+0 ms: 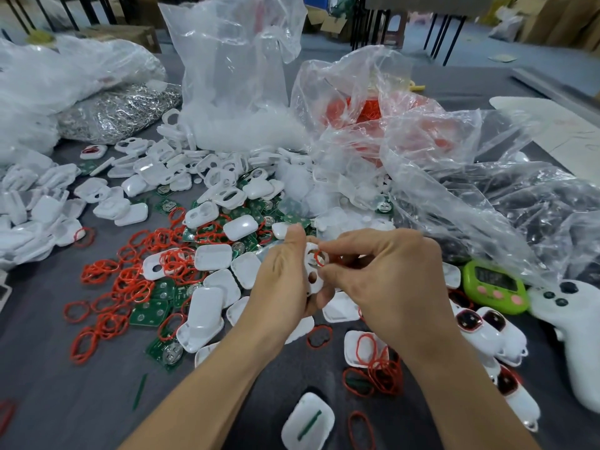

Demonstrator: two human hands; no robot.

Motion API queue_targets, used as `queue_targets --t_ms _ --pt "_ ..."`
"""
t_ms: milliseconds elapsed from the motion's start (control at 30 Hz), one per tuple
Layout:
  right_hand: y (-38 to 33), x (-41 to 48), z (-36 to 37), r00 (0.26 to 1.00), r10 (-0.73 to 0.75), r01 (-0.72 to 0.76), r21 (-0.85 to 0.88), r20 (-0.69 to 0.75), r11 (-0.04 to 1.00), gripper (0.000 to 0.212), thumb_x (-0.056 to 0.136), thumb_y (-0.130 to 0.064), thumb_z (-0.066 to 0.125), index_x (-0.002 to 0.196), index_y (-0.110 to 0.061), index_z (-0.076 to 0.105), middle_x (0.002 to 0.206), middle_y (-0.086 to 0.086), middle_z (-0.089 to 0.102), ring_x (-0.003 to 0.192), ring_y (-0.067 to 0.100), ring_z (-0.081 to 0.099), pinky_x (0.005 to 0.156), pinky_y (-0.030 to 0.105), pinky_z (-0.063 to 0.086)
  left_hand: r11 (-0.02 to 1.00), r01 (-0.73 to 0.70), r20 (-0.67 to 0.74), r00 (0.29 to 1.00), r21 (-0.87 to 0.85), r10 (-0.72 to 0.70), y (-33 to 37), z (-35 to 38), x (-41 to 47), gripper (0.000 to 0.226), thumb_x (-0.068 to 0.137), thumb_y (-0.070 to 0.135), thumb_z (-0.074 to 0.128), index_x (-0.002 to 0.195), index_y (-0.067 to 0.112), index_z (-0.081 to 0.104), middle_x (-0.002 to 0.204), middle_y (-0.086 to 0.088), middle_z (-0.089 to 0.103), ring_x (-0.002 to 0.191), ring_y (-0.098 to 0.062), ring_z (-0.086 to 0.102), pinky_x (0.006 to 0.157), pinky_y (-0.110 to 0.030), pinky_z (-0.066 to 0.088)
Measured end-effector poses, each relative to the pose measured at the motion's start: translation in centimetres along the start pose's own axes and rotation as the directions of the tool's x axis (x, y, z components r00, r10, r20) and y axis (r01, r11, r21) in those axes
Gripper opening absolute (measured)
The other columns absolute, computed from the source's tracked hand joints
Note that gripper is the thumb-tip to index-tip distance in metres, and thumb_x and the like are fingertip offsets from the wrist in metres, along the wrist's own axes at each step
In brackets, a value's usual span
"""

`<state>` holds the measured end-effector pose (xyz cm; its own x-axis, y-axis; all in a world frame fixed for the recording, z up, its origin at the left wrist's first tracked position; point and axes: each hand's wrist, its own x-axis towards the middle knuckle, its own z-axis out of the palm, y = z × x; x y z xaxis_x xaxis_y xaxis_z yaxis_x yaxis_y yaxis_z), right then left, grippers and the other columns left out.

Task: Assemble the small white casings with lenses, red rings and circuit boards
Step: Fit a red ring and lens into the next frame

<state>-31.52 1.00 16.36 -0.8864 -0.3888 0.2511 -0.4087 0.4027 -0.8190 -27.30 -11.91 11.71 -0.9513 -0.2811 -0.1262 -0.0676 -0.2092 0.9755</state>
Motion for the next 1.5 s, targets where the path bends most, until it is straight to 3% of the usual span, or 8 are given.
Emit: queue_targets --t_ms 167,300,533,600,800,1033,1233,1500 --pt "-0.3 -0.4 0.9 0.98 -0.201 0.193 -0.209 -0.017 0.959 0.03 0.075 -0.011 0.087 0.098 -0.03 0.084 0.087 -0.017 0.077 0.071 0.001 0.069 0.074 0.014 0.051 0.987 -0.096 0.01 0.995 0.125 0.096 0.4 0.1 -0.2 0.081 0.101 0.062 0.023 0.089 -0.007 0.065 0.057 -0.028 0.038 0.048 -0.018 0.037 0.042 -0.019 0.034" --pt "-0.3 -0.6 1.3 0.959 -0.275 0.252 -0.236 -0.069 0.938 0.033 0.073 -0.016 0.08 0.1 -0.033 0.081 0.1 -0.022 0.072 0.077 0.002 0.066 0.073 0.011 0.046 0.984 -0.097 0.021 0.995 0.146 0.095 0.7 0.0 -0.3 0.069 0.09 0.072 0.026 0.066 0.025 0.07 0.063 -0.021 0.046 0.055 -0.021 0.04 0.043 -0.017 0.037" --pt "-0.6 -0.7 1.4 0.979 -0.197 0.194 -0.057 -0.054 0.979 0.071 0.072 -0.011 0.085 0.124 -0.051 0.057 0.1 -0.035 0.067 0.071 -0.006 0.069 0.07 0.003 0.049 0.987 -0.091 -0.015 0.995 0.129 0.094 0.7 0.0 -0.1 0.072 0.094 0.074 0.026 0.054 0.029 0.067 0.049 -0.012 0.041 0.042 -0.013 0.042 0.039 -0.015 0.037" --pt "-0.3 -0.7 1.5 0.981 -0.177 0.174 -0.048 -0.078 0.984 0.055 0.072 -0.008 0.087 0.113 -0.042 0.072 0.1 -0.033 0.069 0.073 -0.004 0.07 0.072 0.005 0.051 0.985 -0.103 -0.023 0.994 0.137 0.107 0.7 -0.1 0.0 0.072 0.093 0.078 0.026 0.057 0.032 0.069 0.052 -0.014 0.04 0.045 -0.016 0.041 0.04 -0.016 0.038" --pt "-0.2 -0.8 1.8 0.984 -0.153 0.148 -0.062 -0.091 0.987 0.029 0.075 -0.012 0.088 0.099 -0.028 0.084 0.105 -0.029 0.07 0.081 -0.007 0.07 0.075 -0.001 0.046 0.986 -0.079 0.069 0.995 0.145 0.069 0.9 -1.2 -0.3 0.102 0.085 0.085 0.029 0.092 -0.015 0.053 0.072 -0.036 0.045 0.072 -0.026 0.041 0.059 -0.027 0.047" --pt "0.1 -0.5 1.3 0.993 -0.122 0.122 0.021 -0.01 0.992 0.028 0.077 -0.007 0.086 0.095 -0.028 0.085 0.093 -0.023 0.076 0.079 -0.007 0.071 0.074 0.004 0.048 0.975 -0.114 0.14 0.986 0.191 0.087 1.7 -1.3 -0.6 0.027 0.074 0.027 0.041 0.069 0.001 0.039 0.067 0.004 0.044 0.059 -0.01 0.041 0.047 -0.019 0.031" --pt "0.4 -0.4 1.0 0.979 -0.202 0.202 0.047 0.003 0.978 0.025 0.078 -0.006 0.085 0.094 -0.025 0.085 0.084 -0.013 0.077 0.078 0.003 0.07 0.071 0.009 0.049 0.962 -0.163 0.167 0.978 0.219 0.128 1.6 -1.7 -0.4 0.024 0.069 0.03 0.045 0.061 0.009 0.037 0.06 0.013 0.051 0.055 -0.004 0.046 0.044 -0.019 0.034" --pt "0.7 -0.3 1.0 0.996 -0.082 0.086 0.206 -0.028 0.975 0.025 0.075 -0.006 0.086 0.09 -0.026 0.085 0.079 -0.016 0.077 0.074 0.003 0.074 0.069 0.016 0.056 0.99 -0.06 0.171 0.985 0.126 0.037 1.3 -1.7 0.0 0.027 0.075 0.023 0.044 0.065 -0.002 0.041 0.053 -0.011 0.041 0.051 -0.024 0.035 0.048 -0.028 0.024"
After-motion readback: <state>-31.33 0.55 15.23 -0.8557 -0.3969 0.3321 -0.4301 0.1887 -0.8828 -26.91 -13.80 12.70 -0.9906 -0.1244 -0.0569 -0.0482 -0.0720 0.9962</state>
